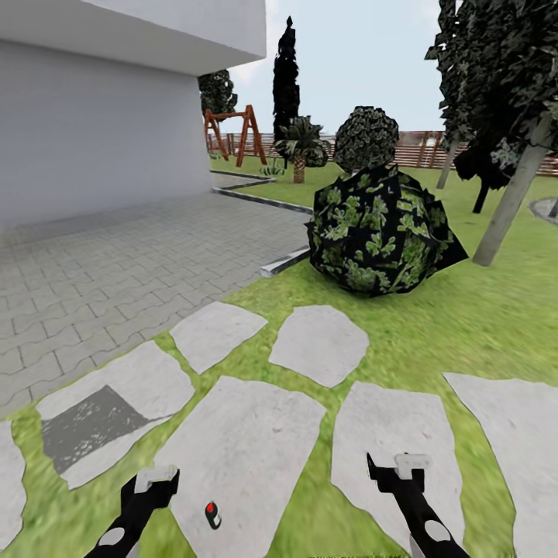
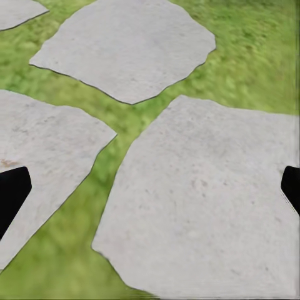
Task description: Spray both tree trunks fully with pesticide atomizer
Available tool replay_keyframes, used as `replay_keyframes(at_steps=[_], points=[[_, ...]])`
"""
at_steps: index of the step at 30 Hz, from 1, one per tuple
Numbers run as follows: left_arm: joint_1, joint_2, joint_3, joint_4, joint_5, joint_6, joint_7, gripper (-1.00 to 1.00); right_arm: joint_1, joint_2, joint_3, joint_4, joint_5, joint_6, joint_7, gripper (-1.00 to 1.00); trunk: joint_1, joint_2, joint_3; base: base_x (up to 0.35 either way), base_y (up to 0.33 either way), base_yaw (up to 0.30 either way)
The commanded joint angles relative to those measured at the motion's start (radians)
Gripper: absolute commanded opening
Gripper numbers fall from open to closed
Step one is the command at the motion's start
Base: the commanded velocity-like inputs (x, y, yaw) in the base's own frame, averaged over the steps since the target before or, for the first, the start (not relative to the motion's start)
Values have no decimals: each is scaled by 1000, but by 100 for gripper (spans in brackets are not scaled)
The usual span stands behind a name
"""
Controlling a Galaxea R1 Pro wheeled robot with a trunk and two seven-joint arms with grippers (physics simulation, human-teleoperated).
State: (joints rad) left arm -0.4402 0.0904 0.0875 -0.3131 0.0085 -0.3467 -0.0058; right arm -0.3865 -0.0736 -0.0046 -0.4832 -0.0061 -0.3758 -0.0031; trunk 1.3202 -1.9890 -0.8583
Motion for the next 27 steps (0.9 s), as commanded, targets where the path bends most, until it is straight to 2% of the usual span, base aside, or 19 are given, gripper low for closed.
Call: replay_keyframes(at_steps=[1, 8, 18, 27], points=[[0, 0, 0, 0, 0, 0, 1, 100, 0, 0, 0, 0, 0, 0, 0, 100, 0, 0, 0, 0, 0, -300], [1, 1, 1, 0, 1, -1, 2, 100, 0, 0, 1, -1, 1, 0, -1, 100, 0, 0, 0, 0, 0, -257], [1, 2, 1, -1, -1, -2, 3, 100, 0, 0, 0, -12, 2, 0, 0, 100, 0, 0, 0, 0, 0, -11], [-2, 2, 0, -1, -5, 1, 3, 100, 0, 0, 1, -20, 1, 0, 0, 100, 34, -63, -31, 0, 0, 21]])
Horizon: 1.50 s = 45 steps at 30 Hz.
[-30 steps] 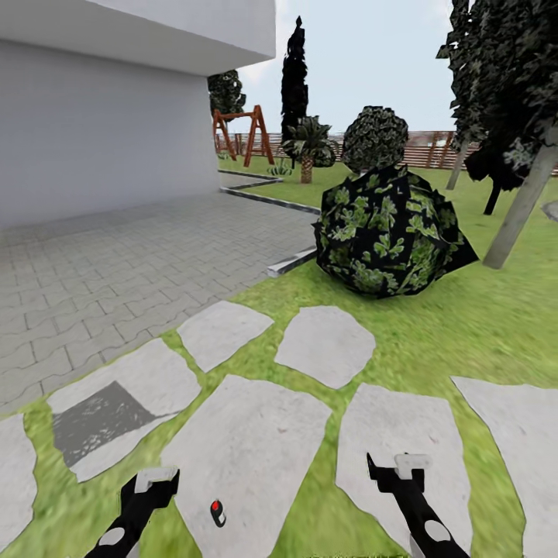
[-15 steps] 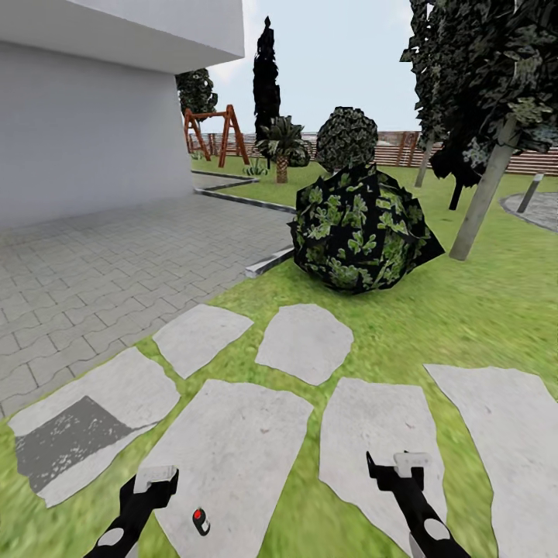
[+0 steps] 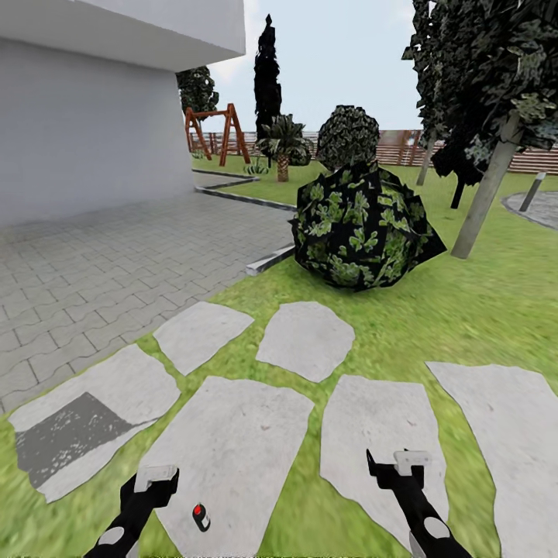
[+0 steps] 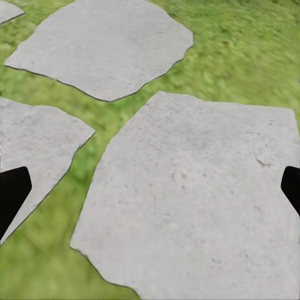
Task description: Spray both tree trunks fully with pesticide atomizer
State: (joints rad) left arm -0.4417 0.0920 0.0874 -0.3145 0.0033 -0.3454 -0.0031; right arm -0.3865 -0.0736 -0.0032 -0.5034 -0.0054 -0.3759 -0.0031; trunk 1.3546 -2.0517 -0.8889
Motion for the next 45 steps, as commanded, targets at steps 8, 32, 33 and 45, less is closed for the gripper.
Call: replay_keyframes(at_steps=[8, 32, 33, 45], points=[[-8, 0, 0, 0, -2, 8, 0, 100, 0, 0, -2, -40, -1, 3, -1, 100, 31, -56, -35, 0, 0, 121], [-8, -6, -12, 7, -5, 3, 0, 100, -2, -3, -91, -172, 0, 143, 0, 100, 92, -168, -116, 0, 0, 30], [-8, -6, -12, 7, -5, 3, 0, 100, -2, -3, -91, -172, 0, 143, 0, 100, 92, -168, -116, 0, 0, -53], [-8, -6, -12, 2, -5, 2, 0, 100, -1, -3, -90, -171, 4, 143, 4, 100, 92, -168, -119, -116, -122, -46]])
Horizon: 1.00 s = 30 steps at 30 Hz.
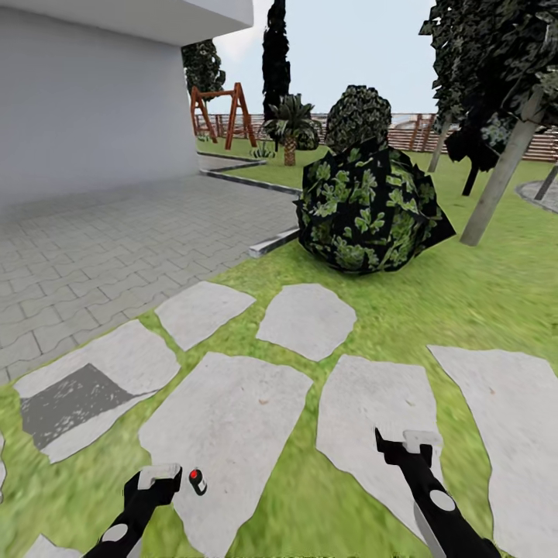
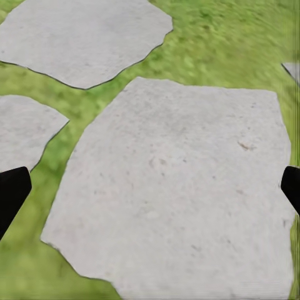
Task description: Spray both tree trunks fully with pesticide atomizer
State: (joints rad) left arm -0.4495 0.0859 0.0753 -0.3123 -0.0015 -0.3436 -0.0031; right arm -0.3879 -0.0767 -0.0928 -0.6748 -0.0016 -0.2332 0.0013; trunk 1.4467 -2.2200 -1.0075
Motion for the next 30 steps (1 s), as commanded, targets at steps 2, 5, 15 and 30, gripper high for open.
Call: replay_keyframes(at_steps=[2, 5, 15, 30], points=[[0, 1, 0, -1, 0, 0, 0, 100, 1, 0, 0, 0, 0, 0, 0, 100, 0, 0, -2, -13, -11, -193], [0, 1, 0, -2, 0, 0, 0, 100, 1, 0, -1, 0, 0, 0, 0, 100, 0, 0, -5, -6, -5, -207], [0, 3, 3, -2, 0, -2, 0, 100, 0, 0, -1, 0, 0, 0, 0, 100, 27, -49, -39, -1, -1, -207], [-1, 1, 4, -4, 1, -71, 0, 100, 0, 0, -1, 3, 1, 0, 0, 100, 84, -154, -105, 0, 0, -188]])
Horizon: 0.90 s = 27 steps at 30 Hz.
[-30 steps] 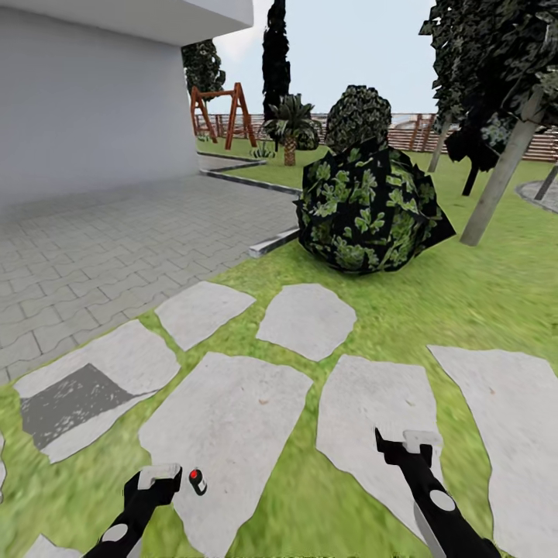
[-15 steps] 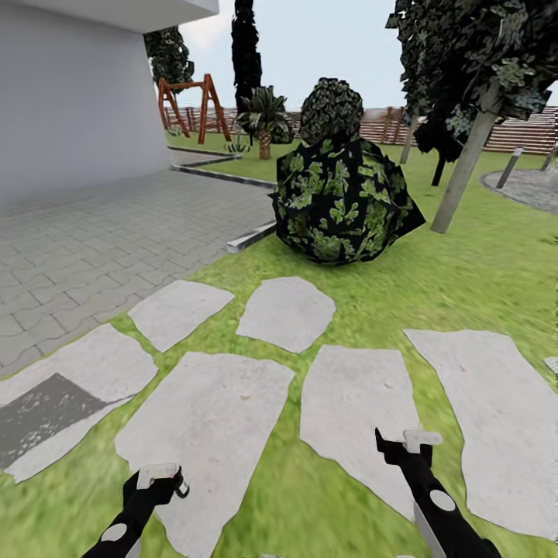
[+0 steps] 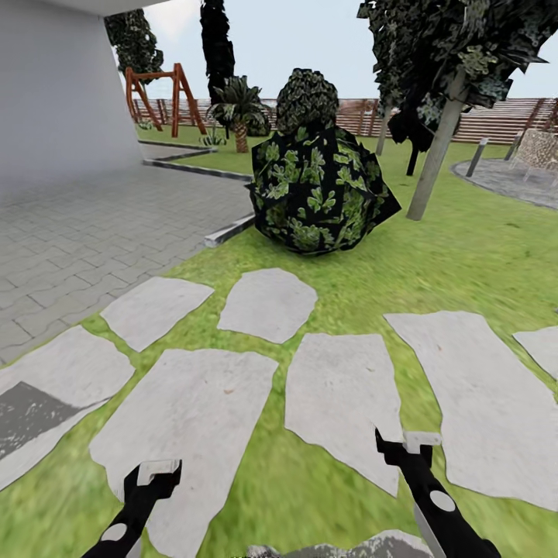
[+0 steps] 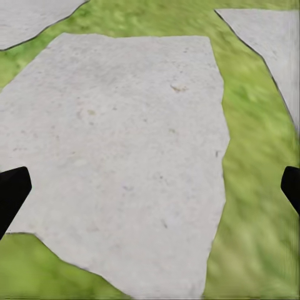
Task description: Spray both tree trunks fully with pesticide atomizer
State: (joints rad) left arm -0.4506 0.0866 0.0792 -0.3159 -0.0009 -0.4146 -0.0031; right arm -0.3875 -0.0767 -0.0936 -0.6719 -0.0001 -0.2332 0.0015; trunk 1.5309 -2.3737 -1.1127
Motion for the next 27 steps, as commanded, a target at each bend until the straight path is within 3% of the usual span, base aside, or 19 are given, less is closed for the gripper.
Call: replay_keyframes(at_steps=[1, 7, 13, 20, 27], points=[[0, 1, 0, 0, 0, -5, 0, 100, 0, 0, 0, 1, 0, 0, 0, 100, 4, -7, -5, 0, 0, -173], [0, 4, 4, 0, 2, -15, 1, 100, 0, 0, -1, 3, 0, 0, -3, 100, 27, -49, -32, 0, 0, -65], [0, 5, 8, 0, 2, -16, 2, 100, 0, 0, -4, 1, 0, 0, -3, 100, 50, -91, -61, 0, 0, 98], [0, 5, 9, 0, 4, -17, 2, 100, 0, 0, 0, -1, 0, 0, -3, 100, 50, -91, -66, 0, 0, 87], [0, 5, 10, 0, 11, -20, 2, 100, 0, 0, 0, 2, 0, 0, -3, 100, 70, -127, -91, 0, 0, 9]])
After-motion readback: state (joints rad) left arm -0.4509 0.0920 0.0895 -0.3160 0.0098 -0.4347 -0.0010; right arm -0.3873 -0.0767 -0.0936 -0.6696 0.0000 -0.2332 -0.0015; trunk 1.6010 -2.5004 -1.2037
